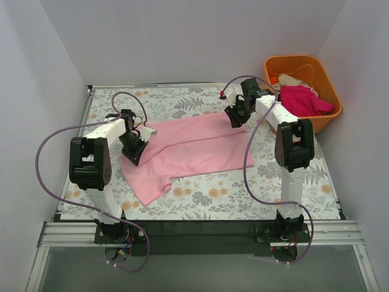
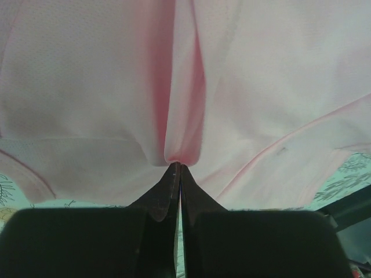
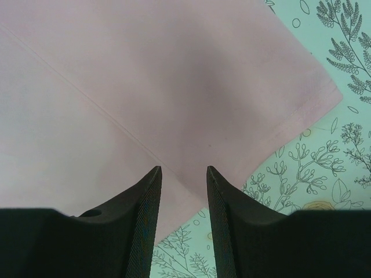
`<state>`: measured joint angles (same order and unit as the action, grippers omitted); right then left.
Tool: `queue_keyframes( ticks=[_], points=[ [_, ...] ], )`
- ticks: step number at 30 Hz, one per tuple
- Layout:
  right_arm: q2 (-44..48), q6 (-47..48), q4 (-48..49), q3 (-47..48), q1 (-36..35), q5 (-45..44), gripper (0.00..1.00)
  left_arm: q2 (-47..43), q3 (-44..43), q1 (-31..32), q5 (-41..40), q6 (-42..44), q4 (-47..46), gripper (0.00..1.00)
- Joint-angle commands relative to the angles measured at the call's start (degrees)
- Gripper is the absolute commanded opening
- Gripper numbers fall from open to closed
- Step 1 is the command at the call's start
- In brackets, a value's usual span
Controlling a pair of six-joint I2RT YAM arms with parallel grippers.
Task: Fold and stack the t-shirts
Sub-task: Fold the tshirt
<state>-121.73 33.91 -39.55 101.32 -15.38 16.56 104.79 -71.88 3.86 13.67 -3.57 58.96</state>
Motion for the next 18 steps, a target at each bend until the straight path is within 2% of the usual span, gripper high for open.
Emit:
queue_keyframes(
  ticks=[1,2,3,4,6,7,14,15,18],
  points=[
    [2.1,1.0,-0.2,-0.8,0.4,-0.2,0.38,-2.6,1.6,-0.3,-5.1,3.3,-1.7,0.0],
    [2.1,1.0,-0.2,-0.8,0.3,-0.1,0.38,-2.6,1.1,-0.3,-5.0,3.3,-1.8,0.03],
    [2.0,1.0,-0.3,-0.9,0.3,-0.1,0.38,-2.6,0.2,-0.4,-4.4,2.4,-1.8,0.17],
    [2.0,1.0,-0.2,-0.9,0.4,0.0,0.38,-2.6,-0.6,-0.4,-3.7,1.8,-1.5,0.26],
    [1.9,0.9,-0.2,-0.9,0.3,0.0,0.38,-2.5,-4.6,-0.5,0.0,1.1,-0.7,0.4],
    [1.7,0.9,-0.2,-0.9,0.3,0.0,0.38,-2.4,-6.0,-0.4,0.8,-0.5,-0.7,0.43],
    [0.1,-0.6,-0.2,0.5,0.4,-0.1,0.36,6.9,-17.7,-0.2,7.7,-11.6,-2.8,0.42],
    [0.1,-0.8,-0.2,0.6,0.3,-0.1,0.36,12.1,-21.3,0.2,11.5,-14.4,-2.2,0.42],
    [0.3,-0.7,-0.2,0.5,0.4,-0.2,0.36,14.1,-23.0,0.7,13.3,-15.6,-1.5,0.42]
  ],
)
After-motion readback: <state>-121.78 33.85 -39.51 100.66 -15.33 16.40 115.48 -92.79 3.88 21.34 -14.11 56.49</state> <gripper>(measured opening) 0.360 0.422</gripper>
